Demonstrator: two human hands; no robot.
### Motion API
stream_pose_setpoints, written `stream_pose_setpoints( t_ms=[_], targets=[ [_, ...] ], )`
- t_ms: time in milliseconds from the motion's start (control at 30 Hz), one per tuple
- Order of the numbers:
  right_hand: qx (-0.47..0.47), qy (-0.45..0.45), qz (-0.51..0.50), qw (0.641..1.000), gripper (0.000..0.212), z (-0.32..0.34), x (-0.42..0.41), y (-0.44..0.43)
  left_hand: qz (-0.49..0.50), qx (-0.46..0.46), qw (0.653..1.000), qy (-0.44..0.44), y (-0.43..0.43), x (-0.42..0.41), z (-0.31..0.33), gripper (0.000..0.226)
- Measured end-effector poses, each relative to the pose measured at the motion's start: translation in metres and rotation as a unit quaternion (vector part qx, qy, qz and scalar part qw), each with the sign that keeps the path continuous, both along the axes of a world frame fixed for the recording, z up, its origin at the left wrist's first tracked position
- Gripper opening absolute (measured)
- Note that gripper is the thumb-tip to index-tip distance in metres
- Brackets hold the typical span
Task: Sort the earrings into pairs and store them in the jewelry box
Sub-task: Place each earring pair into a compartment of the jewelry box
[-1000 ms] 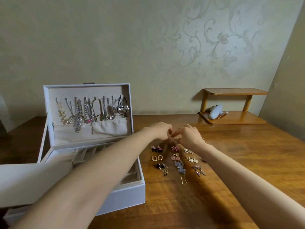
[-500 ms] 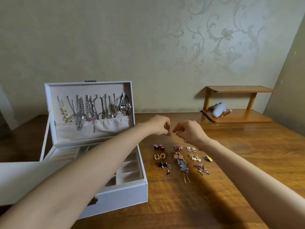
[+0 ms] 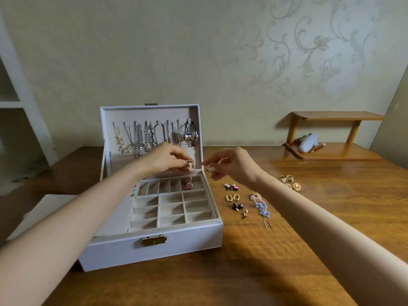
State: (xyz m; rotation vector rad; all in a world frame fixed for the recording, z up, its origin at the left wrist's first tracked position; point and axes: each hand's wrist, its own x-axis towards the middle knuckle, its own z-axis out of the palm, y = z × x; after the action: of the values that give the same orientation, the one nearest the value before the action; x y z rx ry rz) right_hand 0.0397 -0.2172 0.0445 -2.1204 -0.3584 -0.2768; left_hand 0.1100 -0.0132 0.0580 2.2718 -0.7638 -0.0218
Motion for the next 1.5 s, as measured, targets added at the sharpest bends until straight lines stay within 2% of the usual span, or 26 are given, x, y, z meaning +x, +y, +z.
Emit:
stream_pose_setpoints(
  t_ms=[133,400,867,1100,1367,1500],
  targets=[
    [0.005,0.003,-0.001,1.000,0.026,-0.009,0.001,0.017,0.018,0.041,0.999,-0.017,0.018,-0.003,-0.013,0.023],
    [-0.017,-0.023,-0.038,0.999,0.018,-0.015,0.005,0.027,0.049,0.129,0.985,-0.100,0.018,-0.001,-0.019,0.018],
    [-0.008,-0.030,-0.025,0.999,0.015,-0.022,0.006,0.028,0.055,0.111,0.987,-0.102,0.016,0.004,-0.022,0.015],
    [-0.015,-0.035,-0.025,0.999,0.015,-0.021,0.004,0.027,0.033,0.163,0.981,-0.094,0.016,0.000,-0.022,0.014],
    [-0.017,-0.038,-0.028,0.999,0.015,-0.020,0.003,0.028,0.046,0.191,0.966,-0.170,0.012,-0.006,-0.023,0.016],
    [-0.016,-0.036,-0.028,0.999,0.015,-0.021,0.003,0.028,0.045,0.206,0.966,-0.152,0.009,-0.008,-0.021,0.015]
  ],
)
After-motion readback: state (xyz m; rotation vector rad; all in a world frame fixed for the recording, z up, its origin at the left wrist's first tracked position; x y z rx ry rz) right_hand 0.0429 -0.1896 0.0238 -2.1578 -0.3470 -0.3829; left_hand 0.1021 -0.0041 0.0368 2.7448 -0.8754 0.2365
